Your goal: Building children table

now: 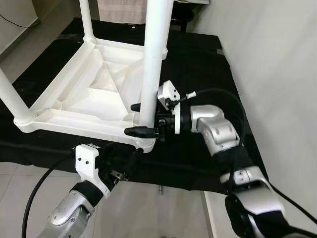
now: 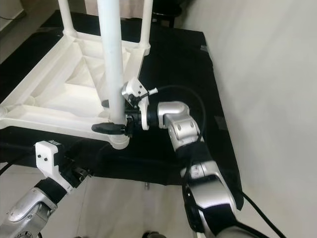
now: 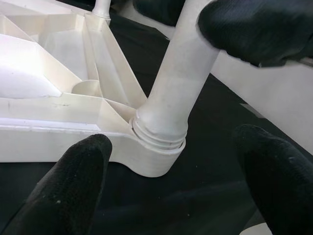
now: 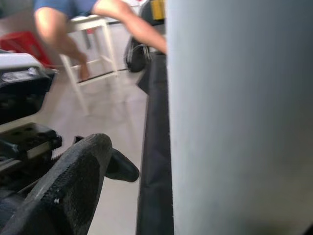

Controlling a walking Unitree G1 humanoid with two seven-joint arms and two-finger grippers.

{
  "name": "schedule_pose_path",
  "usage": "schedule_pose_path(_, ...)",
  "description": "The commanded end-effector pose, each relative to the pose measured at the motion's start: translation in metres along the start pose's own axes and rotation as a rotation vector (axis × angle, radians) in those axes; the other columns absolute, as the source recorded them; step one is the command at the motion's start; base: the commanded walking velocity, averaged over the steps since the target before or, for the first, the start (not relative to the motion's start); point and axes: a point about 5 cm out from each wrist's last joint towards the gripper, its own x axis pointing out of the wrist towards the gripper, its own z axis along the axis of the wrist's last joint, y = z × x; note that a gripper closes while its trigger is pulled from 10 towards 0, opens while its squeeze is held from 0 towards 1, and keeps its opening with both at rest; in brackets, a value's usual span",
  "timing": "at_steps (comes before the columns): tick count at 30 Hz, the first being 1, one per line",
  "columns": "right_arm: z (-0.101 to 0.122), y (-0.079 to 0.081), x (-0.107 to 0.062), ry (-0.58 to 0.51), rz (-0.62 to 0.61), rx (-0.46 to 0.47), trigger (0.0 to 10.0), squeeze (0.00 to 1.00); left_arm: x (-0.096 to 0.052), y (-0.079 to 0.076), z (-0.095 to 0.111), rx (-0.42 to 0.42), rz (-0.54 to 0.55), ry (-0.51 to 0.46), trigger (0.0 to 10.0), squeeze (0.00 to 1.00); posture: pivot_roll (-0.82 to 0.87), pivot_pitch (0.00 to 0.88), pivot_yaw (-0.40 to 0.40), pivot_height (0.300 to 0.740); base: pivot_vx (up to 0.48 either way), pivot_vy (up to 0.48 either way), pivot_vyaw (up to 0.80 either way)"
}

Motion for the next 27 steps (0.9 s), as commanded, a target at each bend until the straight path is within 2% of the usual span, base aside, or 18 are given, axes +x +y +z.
schedule_pose_path(1, 0.002, 0.002, 0.004, -0.022, 0.073, -0.001, 10.0, 0.00, -0.001, -0.004, -0.001, -0.007, -0.001, -0.003, 10.0, 0.00, 0.04, 0.133, -0.140, 0.740, 0.000, 0.000, 0.00)
schedule_pose_path(2, 0.002, 0.000, 0.005, -0.026, 0.085, 0.004, 9.2, 0.00, -0.001, -0.005, -0.001, -0.008, -0.001, -0.003, 10.0, 0.00, 0.05, 0.133, -0.140, 0.740, 0.000, 0.000, 0.00)
schedule_pose_path(3, 0.002, -0.001, 0.005, -0.026, 0.090, 0.005, 4.1, 0.00, -0.001, -0.006, -0.001, -0.008, -0.001, -0.003, 10.0, 0.00, 0.05, 0.135, -0.141, 0.740, 0.000, 0.000, 0.00)
schedule_pose_path(4, 0.002, -0.001, 0.005, -0.026, 0.090, 0.005, 4.1, 0.00, -0.001, -0.006, -0.001, -0.008, -0.001, -0.003, 10.0, 0.00, 0.05, 0.135, -0.141, 0.740, 0.000, 0.000, 0.00)
schedule_pose_path(5, 0.001, 0.000, 0.005, -0.023, 0.111, 0.010, 0.0, 0.00, -0.002, -0.006, -0.002, -0.009, -0.001, -0.003, 10.0, 0.00, 0.05, 0.133, -0.142, 0.740, 0.000, 0.000, 0.00)
schedule_pose_path(13, -0.006, -0.001, 0.001, -0.023, 0.145, 0.021, 0.0, 0.00, -0.003, -0.007, -0.002, -0.013, -0.002, 0.000, 10.0, 0.00, 0.05, 0.133, -0.138, 0.740, 0.000, 0.000, 0.00)
schedule_pose_path(18, -0.016, -0.004, -0.008, -0.029, 0.084, 0.021, 0.0, 0.00, -0.003, -0.007, -0.002, -0.013, -0.005, 0.003, 10.0, 0.00, 0.04, 0.138, -0.132, 0.740, 0.000, 0.000, 0.00)
schedule_pose_path(19, -0.021, -0.006, -0.013, -0.019, -0.011, 0.019, 0.0, 0.00, -0.003, -0.007, -0.002, -0.013, -0.004, 0.002, 10.0, 0.00, 0.04, 0.140, -0.137, 0.740, 0.000, 0.000, 0.00)
schedule_pose_path(20, -0.021, -0.006, -0.013, -0.019, -0.011, 0.019, 0.0, 0.00, -0.003, -0.007, -0.002, -0.013, -0.004, 0.002, 10.0, 0.00, 0.04, 0.140, -0.137, 0.740, 0.000, 0.000, 0.00)
schedule_pose_path(21, -0.031, -0.008, -0.014, -0.009, -0.216, 0.067, 0.0, 0.00, -0.004, -0.005, -0.002, -0.011, -0.002, 0.002, 10.0, 0.00, 0.03, 0.140, -0.143, 0.740, 0.000, 0.000, 0.00)
schedule_pose_path(22, -0.031, -0.008, -0.014, -0.009, -0.216, 0.067, 0.0, 0.00, -0.004, -0.005, -0.002, -0.011, -0.002, 0.002, 10.0, 0.00, 0.03, 0.140, -0.143, 0.740, 0.000, 0.000, 0.00)
schedule_pose_path(23, -0.050, -0.011, -0.018, 0.061, -0.688, 0.093, 0.0, 0.00, -0.005, -0.003, -0.001, -0.009, -0.001, 0.003, 10.0, 0.00, 0.01, 0.142, -0.131, 0.740, 0.000, 0.000, 0.00)
schedule_pose_path(24, -0.050, -0.011, -0.018, 0.061, -0.688, 0.093, 0.0, 0.00, -0.005, -0.003, -0.001, -0.009, -0.001, 0.003, 10.0, 0.00, 0.01, 0.142, -0.131, 0.740, 0.000, 0.000, 0.00)
schedule_pose_path(25, -0.070, 0.008, -0.025, 0.108, -0.934, 0.159, 0.0, 0.00, -0.004, -0.001, -0.001, -0.006, -0.001, 0.004, 10.0, 0.00, 0.01, 0.143, -0.115, 0.740, 0.000, 0.000, 0.00)
schedule_pose_path(26, -0.070, 0.008, -0.025, 0.108, -0.934, 0.159, 0.0, 0.00, -0.004, -0.001, -0.001, -0.006, -0.001, 0.004, 10.0, 0.00, 0.01, 0.143, -0.115, 0.740, 0.000, 0.000, 0.00)
schedule_pose_path(27, -0.078, 0.024, -0.027, 0.156, -1.042, 0.136, 0.0, 0.00, -0.003, 0.001, -0.002, -0.001, -0.004, 0.008, 10.0, 0.00, 0.00, 0.122, -0.102, 0.740, 0.000, 0.000, 0.00)
